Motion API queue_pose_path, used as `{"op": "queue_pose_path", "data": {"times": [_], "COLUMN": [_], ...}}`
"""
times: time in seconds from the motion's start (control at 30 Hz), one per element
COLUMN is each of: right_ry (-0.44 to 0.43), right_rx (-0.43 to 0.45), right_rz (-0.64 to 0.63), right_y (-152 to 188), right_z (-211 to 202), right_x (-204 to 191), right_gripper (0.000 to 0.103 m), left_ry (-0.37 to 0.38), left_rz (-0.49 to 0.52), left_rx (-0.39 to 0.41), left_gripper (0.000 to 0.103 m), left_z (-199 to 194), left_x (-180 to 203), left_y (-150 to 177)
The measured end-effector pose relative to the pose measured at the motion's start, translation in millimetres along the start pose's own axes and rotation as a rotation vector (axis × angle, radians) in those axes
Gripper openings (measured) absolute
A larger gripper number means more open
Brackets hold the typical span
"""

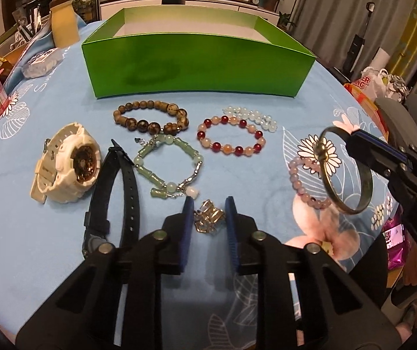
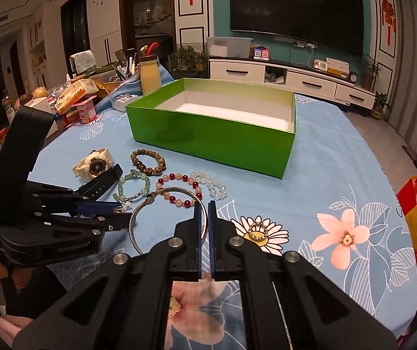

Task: Organize jewelry
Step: 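Carry the charm with the left tool while the right tool carries the bangle, both releasing into the green box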

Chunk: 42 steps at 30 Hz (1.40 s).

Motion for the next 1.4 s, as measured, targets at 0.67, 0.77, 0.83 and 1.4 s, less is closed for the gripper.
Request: {"op": "queue_pose_path", "data": {"times": [0.67, 0.77, 0.83, 1.4], "right_ry": [0.008, 0.014, 0.016, 0.069], "right_rx": [0.027, 0.048, 0.065, 0.107], "right_rz": [0.015, 0.013, 0.019, 0.058], "right_y": [-22, -36, -46, -118], "right_z": [5, 9, 12, 70], "right_x": [7, 8, 10, 29], "right_gripper": [0.003, 0.003, 0.003, 0.003], "left_ry": [0.04, 0.042, 0.033, 0.018], "left_rz": [-0.066, -0.09, -0.094, -0.111], "left_rx": [0.153, 0.185, 0.205, 0.201], "left_gripper": [0.021, 0.021, 0.021, 0.021], "left_z": [-51, -57, -59, -17], "left_x": [-26, -40, -47, -95], "left_y": [-43, -62, -74, -158]}}
Point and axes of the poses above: each gripper's, at about its wrist camera, not at the fingertips, and z roughly the way its jaws point, x to its right, y to its underside, the point moved 3 cm from there along z, roughly the way its jaws point, and after that the axes turned 13 degrees about z, right-handed, at the moved point
